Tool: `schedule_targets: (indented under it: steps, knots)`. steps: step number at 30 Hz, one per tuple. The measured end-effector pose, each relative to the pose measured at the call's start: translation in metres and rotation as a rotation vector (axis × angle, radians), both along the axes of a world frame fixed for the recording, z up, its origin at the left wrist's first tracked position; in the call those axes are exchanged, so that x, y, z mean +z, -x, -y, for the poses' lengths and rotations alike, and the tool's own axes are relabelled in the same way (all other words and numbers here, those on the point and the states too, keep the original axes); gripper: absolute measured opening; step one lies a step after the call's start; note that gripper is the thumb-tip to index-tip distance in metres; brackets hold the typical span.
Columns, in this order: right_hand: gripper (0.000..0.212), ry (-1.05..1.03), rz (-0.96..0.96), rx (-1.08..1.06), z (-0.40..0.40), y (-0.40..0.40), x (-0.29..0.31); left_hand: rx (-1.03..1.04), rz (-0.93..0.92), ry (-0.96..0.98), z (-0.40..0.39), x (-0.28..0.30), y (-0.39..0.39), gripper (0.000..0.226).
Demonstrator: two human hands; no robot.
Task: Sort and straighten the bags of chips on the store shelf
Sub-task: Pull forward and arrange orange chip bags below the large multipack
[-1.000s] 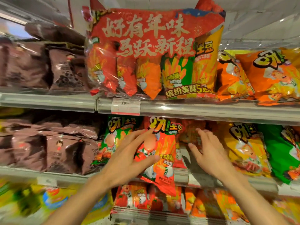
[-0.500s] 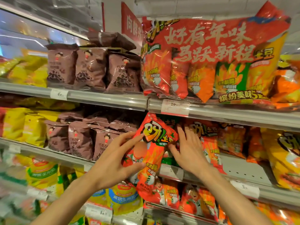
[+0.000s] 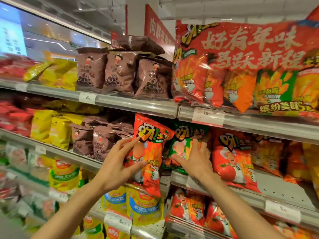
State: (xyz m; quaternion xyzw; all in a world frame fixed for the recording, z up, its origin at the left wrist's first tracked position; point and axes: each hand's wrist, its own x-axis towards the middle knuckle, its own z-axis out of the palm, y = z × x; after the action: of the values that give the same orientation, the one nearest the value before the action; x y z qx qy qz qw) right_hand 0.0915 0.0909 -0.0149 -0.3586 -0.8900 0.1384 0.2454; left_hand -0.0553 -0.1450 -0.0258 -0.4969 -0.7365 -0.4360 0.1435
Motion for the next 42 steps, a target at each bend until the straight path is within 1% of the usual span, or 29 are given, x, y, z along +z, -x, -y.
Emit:
schedule_targets:
  steps: [2, 7, 12, 17, 21, 27, 33, 37, 42]
  knots:
    - [0.106, 0.005, -0.027, 0.0, 0.0, 0.002, -0.003, 0.008, 0.026, -0.009, 0.0, -0.003, 0.003, 0.076]
    - [0.098, -0.077, -0.039, 0.011, 0.001, 0.003, 0.006, 0.011, 0.067, -0.03, 0.003, -0.005, 0.006, 0.075]
    - [0.106, -0.125, -0.004, 0.076, 0.007, -0.012, 0.024, -0.006, 0.132, -0.076, 0.004, -0.006, 0.002, 0.073]
    - [0.109, -0.185, 0.045, 0.082, -0.001, -0.058, 0.038, -0.072, 0.206, -0.118, -0.011, -0.009, -0.009, 0.071]
    - [0.11, -0.186, 0.012, 0.047, -0.017, -0.102, 0.035, -0.131, 0.185, -0.103, -0.042, -0.009, -0.027, 0.074]
    - [0.114, -0.119, -0.126, -0.007, -0.044, -0.164, 0.029, -0.167, 0.143, -0.09, -0.1, -0.004, -0.051, 0.076]
    - [0.115, -0.079, -0.145, -0.084, -0.065, -0.214, 0.023, -0.079, 0.062, -0.039, -0.147, 0.001, -0.055, 0.079]
    - [0.117, -0.072, -0.151, -0.112, -0.072, -0.234, 0.017, 0.018, 0.002, 0.023, -0.167, 0.001, -0.053, 0.076]
    - [0.116, -0.069, -0.172, -0.119, -0.079, -0.246, 0.01, 0.038, -0.036, 0.128, -0.182, -0.004, -0.051, 0.079]
